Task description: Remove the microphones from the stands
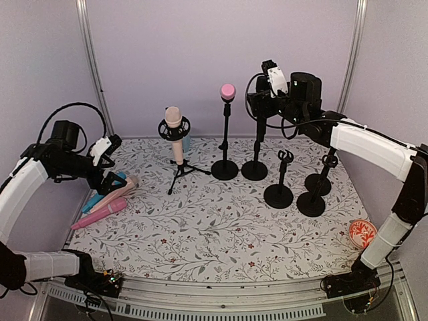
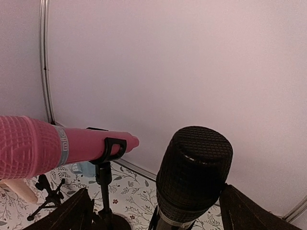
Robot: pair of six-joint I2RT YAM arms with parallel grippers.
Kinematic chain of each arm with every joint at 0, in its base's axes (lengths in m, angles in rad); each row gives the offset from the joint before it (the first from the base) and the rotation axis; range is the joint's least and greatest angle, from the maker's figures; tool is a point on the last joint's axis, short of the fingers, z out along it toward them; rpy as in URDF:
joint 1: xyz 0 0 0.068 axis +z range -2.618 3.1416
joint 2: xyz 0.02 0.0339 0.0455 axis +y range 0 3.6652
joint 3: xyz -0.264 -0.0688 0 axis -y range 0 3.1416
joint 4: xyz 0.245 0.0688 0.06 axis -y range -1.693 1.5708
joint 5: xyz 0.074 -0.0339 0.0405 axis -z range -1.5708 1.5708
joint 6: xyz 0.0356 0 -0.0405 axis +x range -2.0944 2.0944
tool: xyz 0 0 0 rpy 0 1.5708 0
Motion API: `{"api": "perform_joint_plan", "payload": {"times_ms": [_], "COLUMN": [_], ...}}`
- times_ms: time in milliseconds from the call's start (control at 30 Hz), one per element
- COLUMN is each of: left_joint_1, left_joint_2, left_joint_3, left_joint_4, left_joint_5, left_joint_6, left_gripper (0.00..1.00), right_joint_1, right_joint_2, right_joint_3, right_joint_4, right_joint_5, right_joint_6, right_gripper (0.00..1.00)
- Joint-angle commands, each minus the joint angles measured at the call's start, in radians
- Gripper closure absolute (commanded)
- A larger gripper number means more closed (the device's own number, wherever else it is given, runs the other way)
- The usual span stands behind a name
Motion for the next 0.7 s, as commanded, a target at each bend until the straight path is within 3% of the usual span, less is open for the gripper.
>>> {"api": "perform_joint_plan", "payload": {"times_ms": [0,233,567,667], "left_joint_1": [-0.01,-0.011,-0.013,-0.014], "left_joint_2": [-0.034,-0.074,-0.033,-0.006], "left_joint_3": [0.011,-0.011,0.057,0.093], "left_joint_4": [-0.004,-0.036,-0.06,-0.082], "left_joint_5": [0.026,0.034,0.111,0.128], "left_joint_6": [0.029,0.032,-0.027,-0.028], "left_gripper": [0.01,0.01,0.02,0.02], "right_joint_1": [-0.032,-0.043,-0.044,-0.044], "right_joint_2": [0.083,0.146,0.012,-0.052], "right_joint_3": [0.082,0.112,-0.064,-0.107], "right_joint_4": [-0.016,0.046,0.183,0.182], "right_joint_5": [0.029,0.035,-0.046,-0.098], "right_joint_6": [-0.011,-0.017,0.001,0.024], "right_gripper": [0.11,0.29,0.91,0.99]}}
